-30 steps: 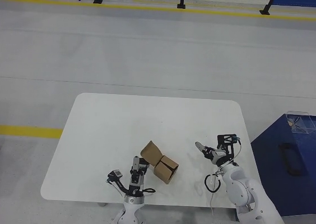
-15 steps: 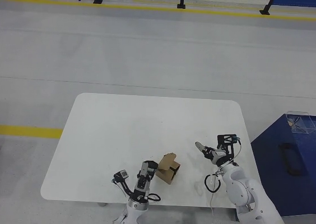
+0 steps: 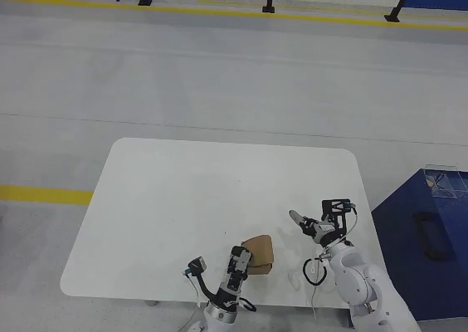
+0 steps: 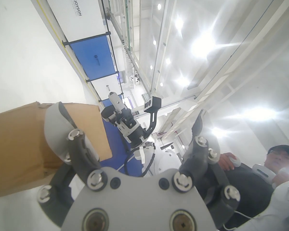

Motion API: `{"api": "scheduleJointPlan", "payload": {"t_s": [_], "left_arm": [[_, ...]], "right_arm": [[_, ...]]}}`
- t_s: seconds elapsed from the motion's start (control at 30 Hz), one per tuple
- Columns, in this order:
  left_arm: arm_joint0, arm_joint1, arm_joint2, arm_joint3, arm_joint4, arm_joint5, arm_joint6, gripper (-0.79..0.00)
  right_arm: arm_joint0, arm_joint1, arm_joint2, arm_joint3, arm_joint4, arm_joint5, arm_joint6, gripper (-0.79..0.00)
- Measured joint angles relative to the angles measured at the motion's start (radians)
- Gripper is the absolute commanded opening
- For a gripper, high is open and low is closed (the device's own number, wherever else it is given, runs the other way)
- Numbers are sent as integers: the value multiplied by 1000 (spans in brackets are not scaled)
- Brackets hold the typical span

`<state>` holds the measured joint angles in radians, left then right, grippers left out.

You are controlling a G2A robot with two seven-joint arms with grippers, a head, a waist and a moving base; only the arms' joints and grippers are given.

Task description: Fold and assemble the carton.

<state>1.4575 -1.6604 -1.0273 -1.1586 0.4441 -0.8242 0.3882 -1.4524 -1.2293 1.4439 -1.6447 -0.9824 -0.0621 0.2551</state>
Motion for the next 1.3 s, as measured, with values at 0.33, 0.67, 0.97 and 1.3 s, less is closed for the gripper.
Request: {"api": "scheduleJointPlan", "payload": {"t_s": [0.33,0.67,0.97,1.3], "left_arm": [[26,-1,-7,-64,-59,58,18,0],[28,2,-5,-76,-79,83,-8,0],[166,69,-142,-544,70,643,-540,0],[164,83,-179,-621,108,781,-691,0]], "right_arm": [[0,0,0,0,0,0,0,0],[-19,-3,-6,-19,-12,35,-37,0],[-92,-6,-14,-110,-3,112,8,0],[-125,-8,-22,-142,-3,127,-6,0]]}}
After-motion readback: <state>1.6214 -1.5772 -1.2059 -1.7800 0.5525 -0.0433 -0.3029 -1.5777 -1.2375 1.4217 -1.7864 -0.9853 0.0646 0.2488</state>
